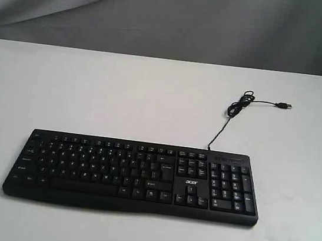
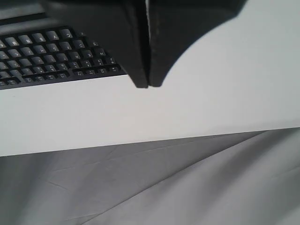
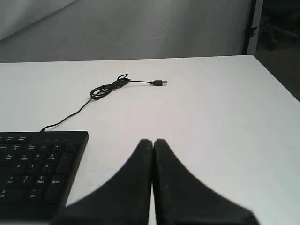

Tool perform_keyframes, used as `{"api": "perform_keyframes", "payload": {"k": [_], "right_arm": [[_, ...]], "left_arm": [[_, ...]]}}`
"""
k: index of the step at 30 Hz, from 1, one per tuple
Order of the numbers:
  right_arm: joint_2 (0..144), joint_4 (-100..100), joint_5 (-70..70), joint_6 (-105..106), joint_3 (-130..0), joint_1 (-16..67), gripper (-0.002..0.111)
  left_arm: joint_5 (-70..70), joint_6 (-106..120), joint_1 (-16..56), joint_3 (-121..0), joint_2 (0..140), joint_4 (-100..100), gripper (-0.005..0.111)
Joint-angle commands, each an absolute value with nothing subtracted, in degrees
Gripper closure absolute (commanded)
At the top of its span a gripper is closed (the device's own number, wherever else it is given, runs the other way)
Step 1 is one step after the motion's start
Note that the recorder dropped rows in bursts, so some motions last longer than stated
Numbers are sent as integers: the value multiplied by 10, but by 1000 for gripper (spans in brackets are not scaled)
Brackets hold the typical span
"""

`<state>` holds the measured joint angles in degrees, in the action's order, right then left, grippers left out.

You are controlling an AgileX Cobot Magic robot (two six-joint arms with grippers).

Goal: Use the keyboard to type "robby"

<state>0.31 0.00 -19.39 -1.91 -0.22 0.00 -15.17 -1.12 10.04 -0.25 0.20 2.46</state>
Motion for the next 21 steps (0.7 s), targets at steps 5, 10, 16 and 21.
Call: {"api": "perform_keyframes", "payload": {"k": [5,10,16,21], "right_arm": [[0,0,-191,-21,0,1,108],[0,-14,-176,-21,0,1,108],[0,-9,-43,-21,0,1,108],[0,-9,4,-21,0,1,108]], "left_arm": [[-148,-13,104,0,0,27,107],[-148,-13,104,0,0,27,107],[-148,-13,104,0,0,27,107],[-148,-13,104,0,0,27,107]]}}
